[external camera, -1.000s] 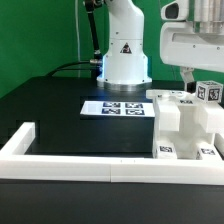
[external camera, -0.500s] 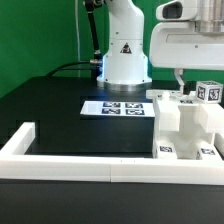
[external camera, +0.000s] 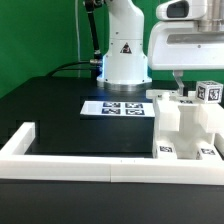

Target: Assemble chair

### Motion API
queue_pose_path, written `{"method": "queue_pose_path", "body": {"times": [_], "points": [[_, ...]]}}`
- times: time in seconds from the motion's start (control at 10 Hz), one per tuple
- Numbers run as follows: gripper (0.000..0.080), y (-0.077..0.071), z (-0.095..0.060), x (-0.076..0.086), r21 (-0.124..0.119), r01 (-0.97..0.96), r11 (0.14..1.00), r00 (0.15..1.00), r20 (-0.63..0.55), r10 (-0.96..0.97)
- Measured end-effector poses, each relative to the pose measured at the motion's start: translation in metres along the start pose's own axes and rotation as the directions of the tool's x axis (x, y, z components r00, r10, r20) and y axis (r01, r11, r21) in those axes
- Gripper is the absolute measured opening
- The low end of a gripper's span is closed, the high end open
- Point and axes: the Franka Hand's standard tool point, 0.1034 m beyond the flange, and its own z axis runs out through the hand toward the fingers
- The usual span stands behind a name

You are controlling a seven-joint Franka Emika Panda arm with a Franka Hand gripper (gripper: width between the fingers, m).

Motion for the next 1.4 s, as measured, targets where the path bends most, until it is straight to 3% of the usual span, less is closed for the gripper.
{"method": "queue_pose_path", "body": {"times": [0.1, 0.3, 0.4, 0.5, 0.7, 1.0, 1.4], "points": [[0.0649, 0.0007, 0.0002, -0.0001, -0.001, 0.022, 1.000, 1.000, 0.000, -0.022], [0.0393, 0.0008, 0.0004, -0.0001, -0.001, 0.018, 1.000, 1.000, 0.000, -0.018], [0.0393, 0.0008, 0.0003, -0.0001, -0.001, 0.004, 1.000, 1.000, 0.000, -0.004], [0.0268, 0.0009, 0.0004, -0.0001, -0.001, -0.009, 1.000, 1.000, 0.000, 0.009], [0.0268, 0.0032, 0.0004, 0.0004, -0.001, -0.016, 1.000, 1.000, 0.000, 0.016], [0.0268, 0.0041, 0.0007, 0.0008, 0.007, -0.290, 0.957, 0.957, 0.002, 0.290], [0.0271, 0.0047, 0.0009, 0.0009, 0.015, -0.608, 0.793, 0.794, 0.012, 0.608]]}}
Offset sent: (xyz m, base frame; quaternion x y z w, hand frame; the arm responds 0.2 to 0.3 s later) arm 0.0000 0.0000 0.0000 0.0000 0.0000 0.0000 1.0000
